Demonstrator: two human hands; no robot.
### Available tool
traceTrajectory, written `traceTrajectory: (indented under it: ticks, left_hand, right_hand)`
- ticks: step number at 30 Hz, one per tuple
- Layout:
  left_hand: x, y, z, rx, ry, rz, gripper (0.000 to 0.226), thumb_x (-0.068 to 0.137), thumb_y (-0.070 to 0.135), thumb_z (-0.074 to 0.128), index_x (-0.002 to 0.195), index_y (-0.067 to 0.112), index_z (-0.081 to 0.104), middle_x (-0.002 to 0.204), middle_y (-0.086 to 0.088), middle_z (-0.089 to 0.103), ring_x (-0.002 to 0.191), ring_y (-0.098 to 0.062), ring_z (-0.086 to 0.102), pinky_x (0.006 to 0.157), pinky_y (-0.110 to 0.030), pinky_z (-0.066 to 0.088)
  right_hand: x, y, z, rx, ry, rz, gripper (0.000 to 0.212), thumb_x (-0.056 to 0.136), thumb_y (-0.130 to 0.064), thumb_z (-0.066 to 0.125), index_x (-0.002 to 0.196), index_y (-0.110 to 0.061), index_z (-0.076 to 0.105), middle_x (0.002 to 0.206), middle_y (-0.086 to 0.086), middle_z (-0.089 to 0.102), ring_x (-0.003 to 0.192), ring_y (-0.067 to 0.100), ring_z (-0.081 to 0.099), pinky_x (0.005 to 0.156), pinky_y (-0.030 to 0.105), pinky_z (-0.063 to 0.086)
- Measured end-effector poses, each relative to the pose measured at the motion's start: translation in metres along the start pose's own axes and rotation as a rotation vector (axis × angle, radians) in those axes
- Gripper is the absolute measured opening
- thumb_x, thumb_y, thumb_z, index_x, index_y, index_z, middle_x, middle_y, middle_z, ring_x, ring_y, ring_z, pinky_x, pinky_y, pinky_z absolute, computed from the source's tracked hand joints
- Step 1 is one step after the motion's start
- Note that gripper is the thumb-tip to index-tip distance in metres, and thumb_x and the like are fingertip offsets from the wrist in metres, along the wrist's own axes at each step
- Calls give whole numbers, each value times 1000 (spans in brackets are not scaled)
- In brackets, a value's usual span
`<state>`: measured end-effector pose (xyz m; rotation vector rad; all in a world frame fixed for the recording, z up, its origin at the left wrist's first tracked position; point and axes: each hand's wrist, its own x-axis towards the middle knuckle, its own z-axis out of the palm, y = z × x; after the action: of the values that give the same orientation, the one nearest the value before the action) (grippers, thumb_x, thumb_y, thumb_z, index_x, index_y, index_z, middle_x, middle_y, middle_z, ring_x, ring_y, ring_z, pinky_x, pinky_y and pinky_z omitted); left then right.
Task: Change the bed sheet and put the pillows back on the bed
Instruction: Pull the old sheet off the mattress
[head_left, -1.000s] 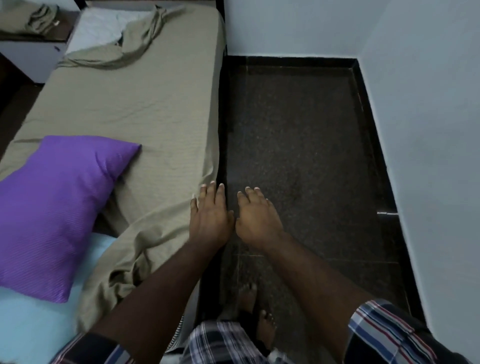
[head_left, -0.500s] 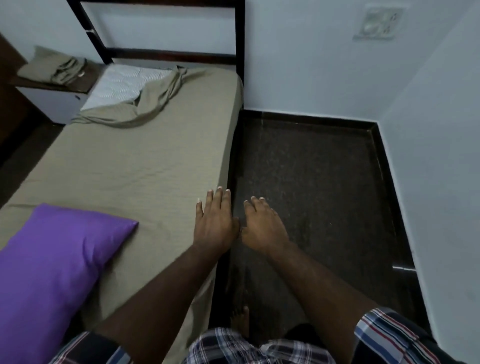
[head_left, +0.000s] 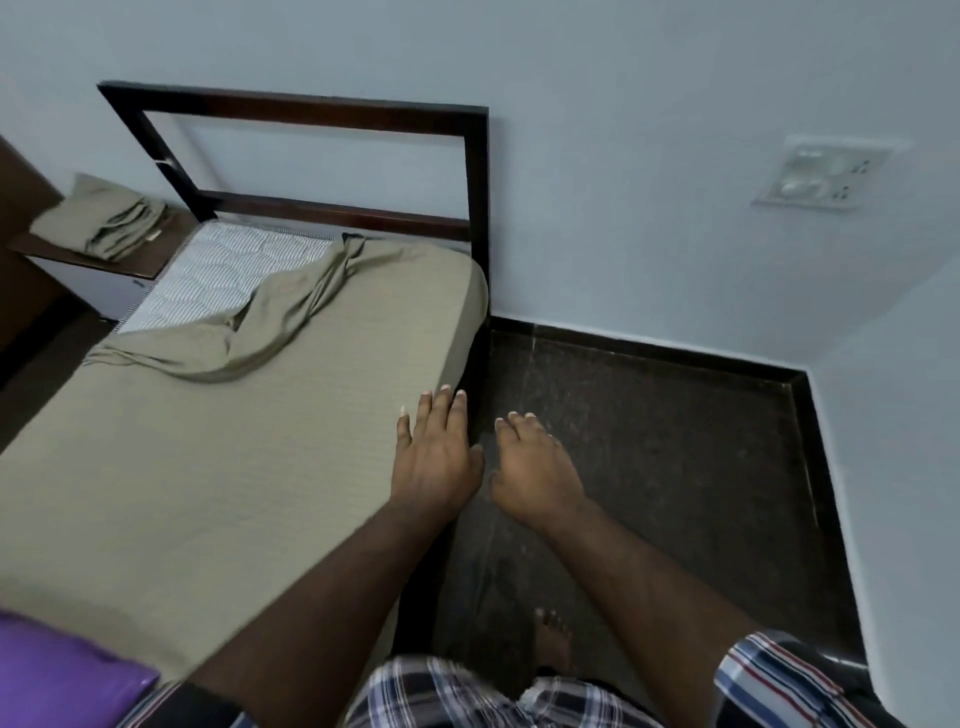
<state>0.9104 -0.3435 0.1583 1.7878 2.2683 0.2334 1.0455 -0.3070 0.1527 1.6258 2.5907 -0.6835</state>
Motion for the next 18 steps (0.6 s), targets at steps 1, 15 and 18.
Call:
traceTrajectory:
  ticks: [1, 15, 18]
  left_hand:
    - [26, 7, -4, -12, -3, -13, 74, 96, 36, 48, 159, 16, 15, 168, -4, 11, 155, -24, 1, 125, -50, 6]
    - [392, -8, 33, -24, 19, -180, 58, 85, 35, 52, 137, 9, 52, 124, -12, 61, 104, -33, 63, 80, -45, 56]
    - [469, -10, 40, -34, 32, -202, 58, 83, 41, 38, 128, 9, 56, 117, -13, 62, 94, -35, 65, 70, -45, 56]
  right_hand:
    - [24, 8, -12, -3, -2, -15, 71, 91, -27, 54, 155, -11, 28, 162, 11, 26, 151, 28, 19, 120, 45, 26]
    - [384, 95, -56, 96, -165, 32, 71, 90, -22, 57, 153, -5, 29, 159, 15, 30, 150, 31, 22, 120, 44, 27]
    - [455, 106, -61, 160, -191, 56, 66, 92, -23, 56, 151, -4, 33, 156, 15, 36, 148, 31, 27, 119, 43, 29]
